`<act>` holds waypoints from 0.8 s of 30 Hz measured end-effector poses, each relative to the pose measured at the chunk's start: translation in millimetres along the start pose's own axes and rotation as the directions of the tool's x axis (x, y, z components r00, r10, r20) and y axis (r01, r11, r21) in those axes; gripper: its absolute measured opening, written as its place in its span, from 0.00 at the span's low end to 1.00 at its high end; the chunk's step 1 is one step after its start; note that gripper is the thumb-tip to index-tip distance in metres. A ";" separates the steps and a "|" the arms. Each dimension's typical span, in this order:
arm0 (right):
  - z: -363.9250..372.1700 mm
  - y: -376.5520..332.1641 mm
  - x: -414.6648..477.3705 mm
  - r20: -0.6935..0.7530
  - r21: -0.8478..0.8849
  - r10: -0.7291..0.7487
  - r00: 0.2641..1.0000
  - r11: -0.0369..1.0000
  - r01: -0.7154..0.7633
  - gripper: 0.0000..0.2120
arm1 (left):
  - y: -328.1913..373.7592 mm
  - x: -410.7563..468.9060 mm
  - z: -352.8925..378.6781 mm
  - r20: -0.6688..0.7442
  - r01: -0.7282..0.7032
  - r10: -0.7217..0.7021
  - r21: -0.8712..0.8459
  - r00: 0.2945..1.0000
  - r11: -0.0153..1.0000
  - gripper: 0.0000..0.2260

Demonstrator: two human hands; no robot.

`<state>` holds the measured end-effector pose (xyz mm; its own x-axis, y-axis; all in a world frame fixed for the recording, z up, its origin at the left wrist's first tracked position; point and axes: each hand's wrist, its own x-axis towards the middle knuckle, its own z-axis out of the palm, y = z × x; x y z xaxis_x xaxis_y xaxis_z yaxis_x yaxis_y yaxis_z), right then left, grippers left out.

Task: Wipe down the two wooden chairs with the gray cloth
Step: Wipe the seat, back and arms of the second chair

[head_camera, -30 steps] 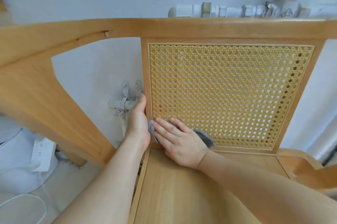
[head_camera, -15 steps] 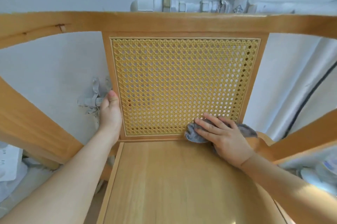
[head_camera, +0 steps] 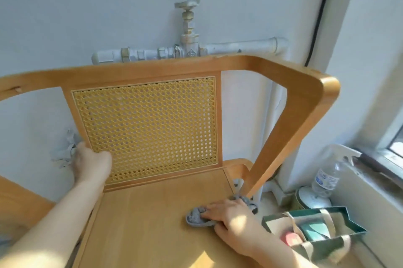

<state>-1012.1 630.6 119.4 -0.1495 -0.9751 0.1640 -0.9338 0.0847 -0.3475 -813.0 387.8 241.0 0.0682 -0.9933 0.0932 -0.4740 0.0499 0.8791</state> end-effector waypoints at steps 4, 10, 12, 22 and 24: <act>1.3 10.6 1.9 -0.110 -0.139 0.129 0.985 0.980 -0.144 0.17 | 64.6 -49.7 -8.5 0.042 -0.457 0.456 0.137 0.889 0.879 0.28; -17.2 22.0 13.0 -0.056 0.079 0.295 0.954 0.954 -0.290 0.14 | 181.4 -104.5 36.6 0.335 -0.850 0.808 -0.036 0.485 0.525 0.21; -45.7 28.3 -0.9 -0.076 0.303 0.257 0.963 0.926 -0.224 0.06 | 210.5 -130.4 65.3 0.435 -0.824 0.780 -0.136 0.450 0.551 0.12; -167.2 28.4 -35.2 -0.925 0.000 -0.051 0.378 0.991 0.132 0.17 | 208.6 -204.1 128.5 0.761 0.049 0.403 -0.492 0.509 0.869 0.21; -139.8 43.3 -22.1 -0.903 -0.004 -0.027 0.428 0.998 0.055 0.20 | 207.2 -207.2 128.9 0.764 0.065 0.380 -0.480 0.521 0.875 0.21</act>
<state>-1094.7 684.5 229.8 -0.3319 -0.2342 0.9138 -0.9420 0.0318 -0.3340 -1038.5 590.6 343.6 -0.8154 -0.5783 0.0259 0.0113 0.0289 0.9995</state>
